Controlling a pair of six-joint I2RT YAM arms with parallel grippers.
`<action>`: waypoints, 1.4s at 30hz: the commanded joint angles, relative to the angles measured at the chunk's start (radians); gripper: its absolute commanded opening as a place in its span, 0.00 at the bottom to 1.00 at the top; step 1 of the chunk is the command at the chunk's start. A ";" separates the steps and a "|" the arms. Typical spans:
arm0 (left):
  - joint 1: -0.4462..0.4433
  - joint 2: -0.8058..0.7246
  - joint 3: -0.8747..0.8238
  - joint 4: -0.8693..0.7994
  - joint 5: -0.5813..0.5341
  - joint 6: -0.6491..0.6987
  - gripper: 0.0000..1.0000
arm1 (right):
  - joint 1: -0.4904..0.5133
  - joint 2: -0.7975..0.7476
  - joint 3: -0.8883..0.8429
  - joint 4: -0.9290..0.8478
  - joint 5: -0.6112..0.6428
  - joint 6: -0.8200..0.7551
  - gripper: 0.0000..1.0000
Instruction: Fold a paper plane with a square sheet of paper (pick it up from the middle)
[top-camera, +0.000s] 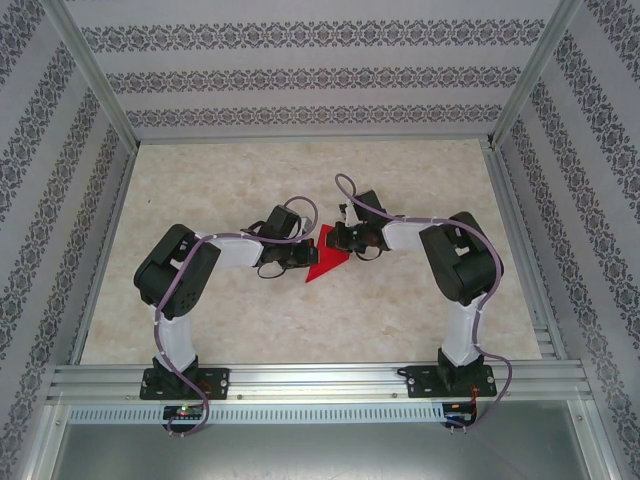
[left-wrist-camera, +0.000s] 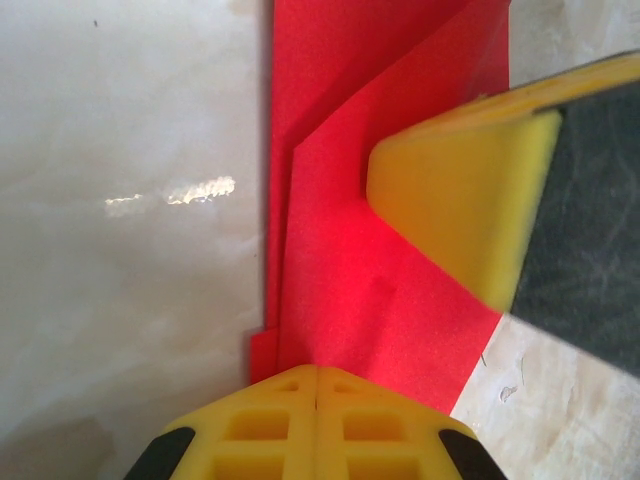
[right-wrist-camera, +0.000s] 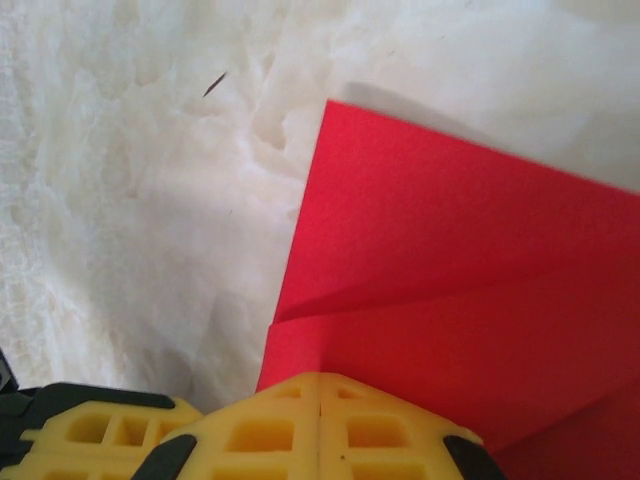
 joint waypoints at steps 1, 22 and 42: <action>0.001 0.038 -0.063 -0.183 -0.064 0.013 0.00 | -0.053 0.031 0.017 0.011 0.016 0.005 0.05; 0.000 0.037 -0.086 -0.162 -0.051 0.014 0.00 | -0.163 -0.107 -0.008 0.131 0.037 0.126 0.05; 0.001 0.032 -0.082 -0.145 -0.037 0.014 0.00 | 0.030 -0.021 -0.115 0.195 0.016 0.249 0.04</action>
